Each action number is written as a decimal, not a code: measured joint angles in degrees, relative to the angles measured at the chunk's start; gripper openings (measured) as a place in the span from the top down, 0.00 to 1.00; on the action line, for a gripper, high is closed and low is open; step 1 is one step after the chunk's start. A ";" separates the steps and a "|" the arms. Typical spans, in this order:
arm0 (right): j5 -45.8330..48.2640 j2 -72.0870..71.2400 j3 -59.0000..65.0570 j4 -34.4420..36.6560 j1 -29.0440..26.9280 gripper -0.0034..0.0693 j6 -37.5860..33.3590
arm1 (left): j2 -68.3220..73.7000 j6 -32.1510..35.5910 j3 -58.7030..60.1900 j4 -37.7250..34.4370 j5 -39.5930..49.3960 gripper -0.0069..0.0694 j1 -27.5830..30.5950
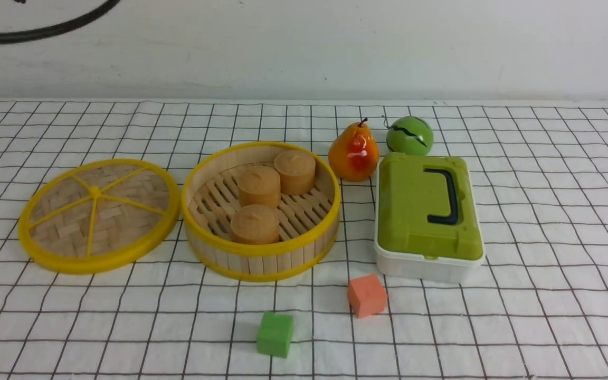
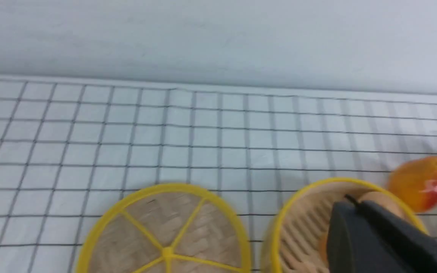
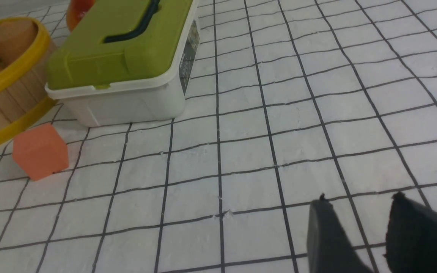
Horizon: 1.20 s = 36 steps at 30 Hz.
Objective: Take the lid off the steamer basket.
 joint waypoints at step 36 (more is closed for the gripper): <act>0.00 0.00 0.00 0.00 0.00 0.62 0.00 | -65.98 12.58 76.50 -6.52 -31.92 0.93 -0.10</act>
